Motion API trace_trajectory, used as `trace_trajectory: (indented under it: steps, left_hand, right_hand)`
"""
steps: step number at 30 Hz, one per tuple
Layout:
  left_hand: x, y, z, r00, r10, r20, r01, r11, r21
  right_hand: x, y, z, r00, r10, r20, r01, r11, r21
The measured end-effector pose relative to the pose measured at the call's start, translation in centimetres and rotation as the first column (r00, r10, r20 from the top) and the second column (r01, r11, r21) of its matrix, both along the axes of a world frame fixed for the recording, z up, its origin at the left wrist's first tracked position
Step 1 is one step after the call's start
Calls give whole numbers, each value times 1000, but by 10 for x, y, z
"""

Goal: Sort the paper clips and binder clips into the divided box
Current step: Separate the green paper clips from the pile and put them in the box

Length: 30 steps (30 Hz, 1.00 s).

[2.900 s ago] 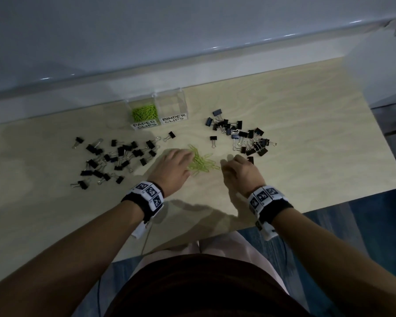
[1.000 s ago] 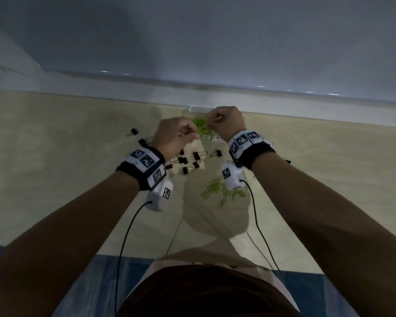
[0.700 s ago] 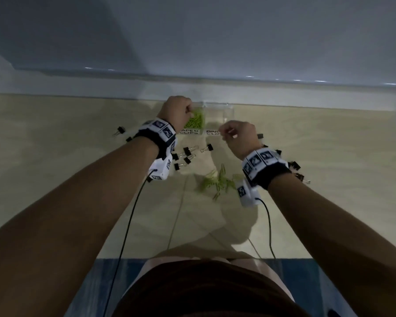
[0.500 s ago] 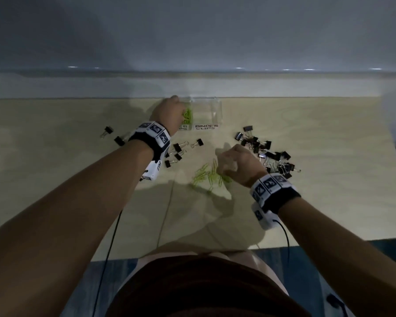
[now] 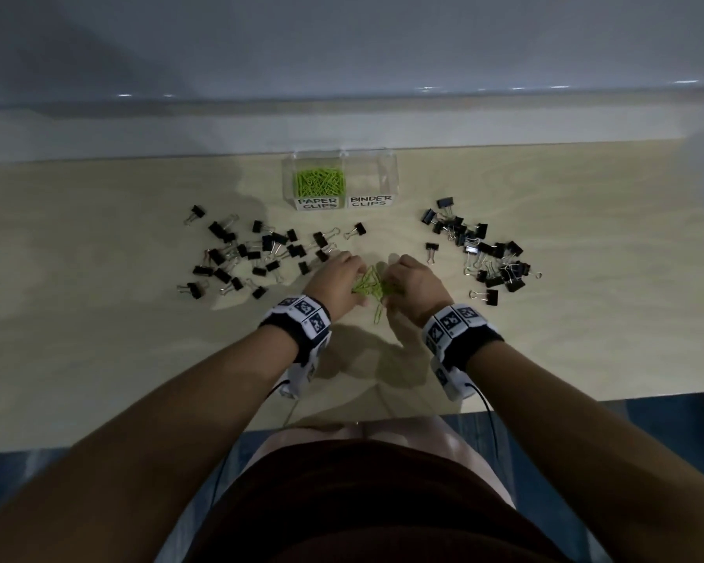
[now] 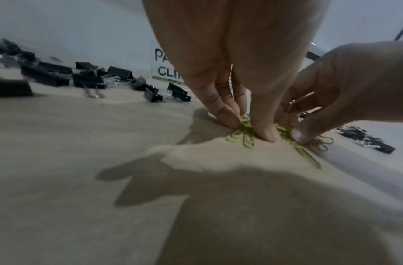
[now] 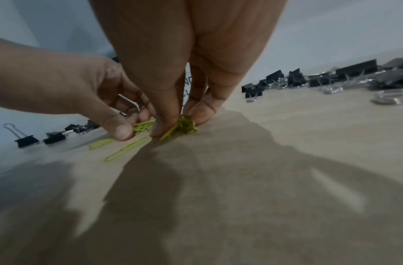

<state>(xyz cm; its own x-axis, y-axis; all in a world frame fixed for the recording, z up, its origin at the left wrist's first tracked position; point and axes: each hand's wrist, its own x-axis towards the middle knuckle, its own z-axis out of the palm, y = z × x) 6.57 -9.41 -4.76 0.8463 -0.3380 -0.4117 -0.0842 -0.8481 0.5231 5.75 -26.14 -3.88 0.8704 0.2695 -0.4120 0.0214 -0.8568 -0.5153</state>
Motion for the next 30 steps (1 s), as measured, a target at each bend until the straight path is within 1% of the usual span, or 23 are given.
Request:
trace_trajectory:
  steps: [2, 4, 6, 10, 13, 15, 18, 21, 25, 27, 30]
  left_hand:
    - [3, -3, -3, 998, 58, -10, -58, 998, -24]
    - [7, -4, -4, 998, 65, -7, -65, 998, -17]
    - [10, -6, -4, 999, 42, -5, -42, 999, 14]
    - [13, -6, -4, 999, -49, 11, 48, 995, 82]
    - [13, 0, -2, 998, -53, 27, 51, 997, 66]
    - [12, 7, 2, 1000, -9, 25, 9, 1000, 2]
    - [17, 22, 14, 994, 99, 39, -92, 984, -156]
    - [37, 40, 32, 963, 253, 95, -223, 942, -252]
    - [82, 58, 47, 880, 441, 179, -393, 886, -246]
    - [100, 62, 50, 857, 475, 203, -432, 874, -221]
    - [117, 59, 50, 867, 442, 228, -421, 897, -135]
  right_hand:
    - [2, 2, 2, 1000, 29, -6, -29, 999, -14]
    - [3, 3, 5, 998, 64, 15, -63, 998, -29]
    - [4, 3, 6, 996, 80, 25, -79, 996, -49]
    - [7, -1, 4, 996, 74, 40, -71, 995, -65]
    - [11, -8, 1, 999, 24, 36, -23, 998, -52]
    - [14, -12, 1, 999, -44, 21, 45, 999, -24]
    - [19, -17, 4, 990, -142, -22, 143, 989, 28]
    - [32, -13, 14, 968, -236, -81, 246, 955, 167]
    - [72, 16, 37, 961, -276, -19, 267, 909, 321]
    - [100, 39, 46, 959, -275, 70, 241, 918, 314]
    - [131, 73, 55, 954, -232, 191, 191, 959, 211]
